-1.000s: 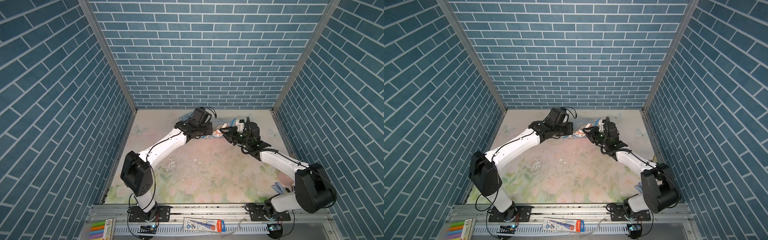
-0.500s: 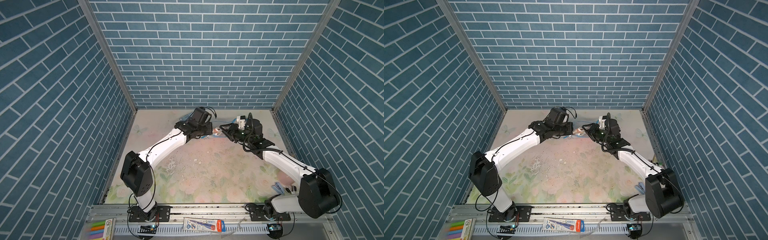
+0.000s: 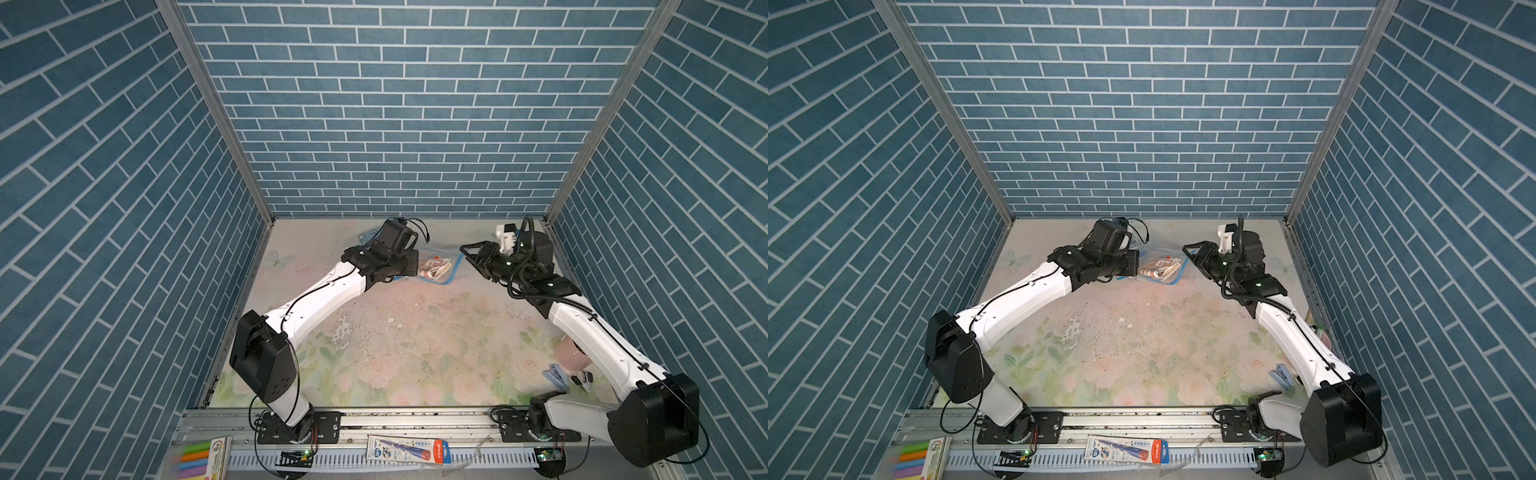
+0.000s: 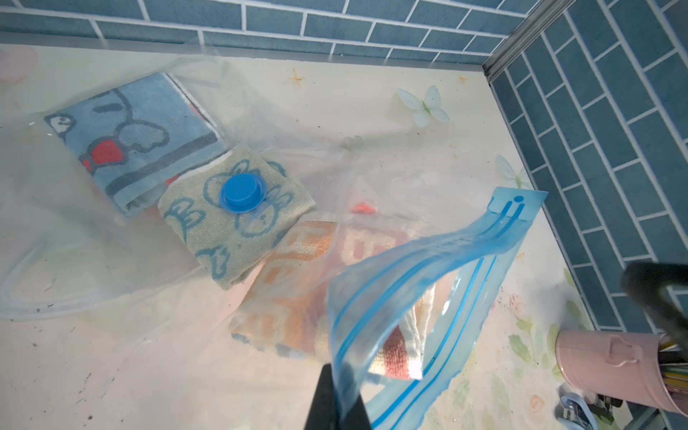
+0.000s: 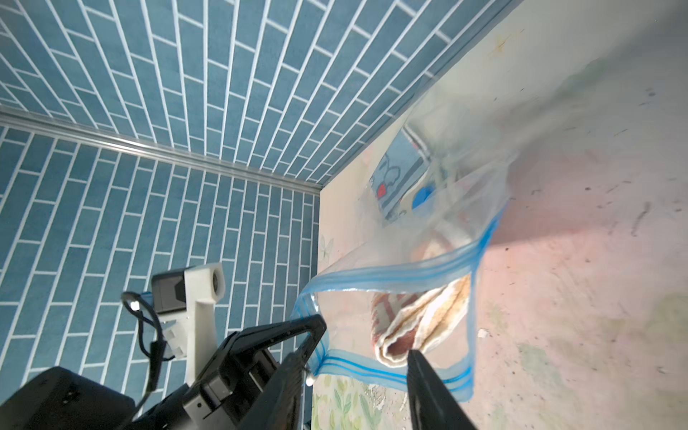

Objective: Place the folded towel into the vacuum bag
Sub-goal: Place the towel in the vacuum bag, then adjust the vacuum bag at the center of the board.

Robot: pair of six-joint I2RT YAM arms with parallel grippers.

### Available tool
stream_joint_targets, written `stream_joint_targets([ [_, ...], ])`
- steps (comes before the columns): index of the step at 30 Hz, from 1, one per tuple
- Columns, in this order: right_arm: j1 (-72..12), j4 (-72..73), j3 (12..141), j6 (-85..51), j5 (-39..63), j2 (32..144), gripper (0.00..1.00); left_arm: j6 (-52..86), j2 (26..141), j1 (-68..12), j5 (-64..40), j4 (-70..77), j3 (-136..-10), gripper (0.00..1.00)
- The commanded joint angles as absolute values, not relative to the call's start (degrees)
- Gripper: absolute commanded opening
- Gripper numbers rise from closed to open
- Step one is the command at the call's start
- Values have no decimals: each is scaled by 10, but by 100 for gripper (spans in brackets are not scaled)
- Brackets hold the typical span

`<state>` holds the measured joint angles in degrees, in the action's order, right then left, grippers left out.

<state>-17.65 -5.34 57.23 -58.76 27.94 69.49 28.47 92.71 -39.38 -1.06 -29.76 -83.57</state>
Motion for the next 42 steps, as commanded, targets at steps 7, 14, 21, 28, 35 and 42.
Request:
stream_joint_targets([
  [7, -153, -151, 579, -560, 318, 747, 56, 238, 865, -409, 4, -292, -763, 0],
  [14, -153, -96, 573, -596, 335, 800, 56, 240, 865, -410, 1, -284, -758, 0],
  [21, -154, -49, 551, -630, 342, 832, 50, 241, 858, -411, 8, -274, -756, 0],
  [28, -156, -26, 554, -647, 348, 845, 29, 241, 858, -411, 7, -269, -753, 0],
  [35, -157, -64, 583, -633, 345, 844, 0, 239, 846, -411, 10, -269, -741, 0],
  [42, -156, -140, 657, -593, 330, 832, 0, 237, 818, -411, 19, -272, -710, 0],
])
